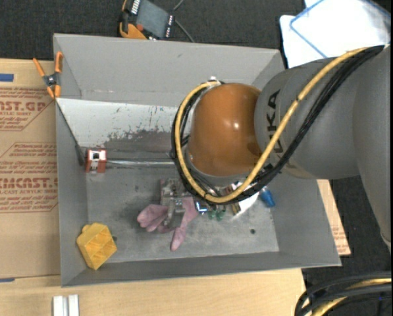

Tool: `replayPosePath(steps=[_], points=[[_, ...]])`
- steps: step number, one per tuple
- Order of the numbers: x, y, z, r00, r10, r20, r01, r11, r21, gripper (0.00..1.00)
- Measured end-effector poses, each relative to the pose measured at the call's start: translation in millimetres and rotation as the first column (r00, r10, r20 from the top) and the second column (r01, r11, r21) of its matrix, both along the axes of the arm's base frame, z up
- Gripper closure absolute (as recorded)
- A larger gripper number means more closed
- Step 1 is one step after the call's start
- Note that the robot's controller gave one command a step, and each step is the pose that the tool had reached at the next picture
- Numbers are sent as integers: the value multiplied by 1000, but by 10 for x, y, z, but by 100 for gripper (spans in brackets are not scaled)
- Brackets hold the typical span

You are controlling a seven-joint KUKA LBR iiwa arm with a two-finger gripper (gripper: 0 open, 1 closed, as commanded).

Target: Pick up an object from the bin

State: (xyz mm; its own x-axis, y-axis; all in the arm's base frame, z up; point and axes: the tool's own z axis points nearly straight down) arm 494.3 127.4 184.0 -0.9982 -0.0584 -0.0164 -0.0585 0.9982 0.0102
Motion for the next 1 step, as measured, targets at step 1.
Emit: replayPosePath(steps=[1], points=[[478,109,397,998,-58,10,58,998,5,100]])
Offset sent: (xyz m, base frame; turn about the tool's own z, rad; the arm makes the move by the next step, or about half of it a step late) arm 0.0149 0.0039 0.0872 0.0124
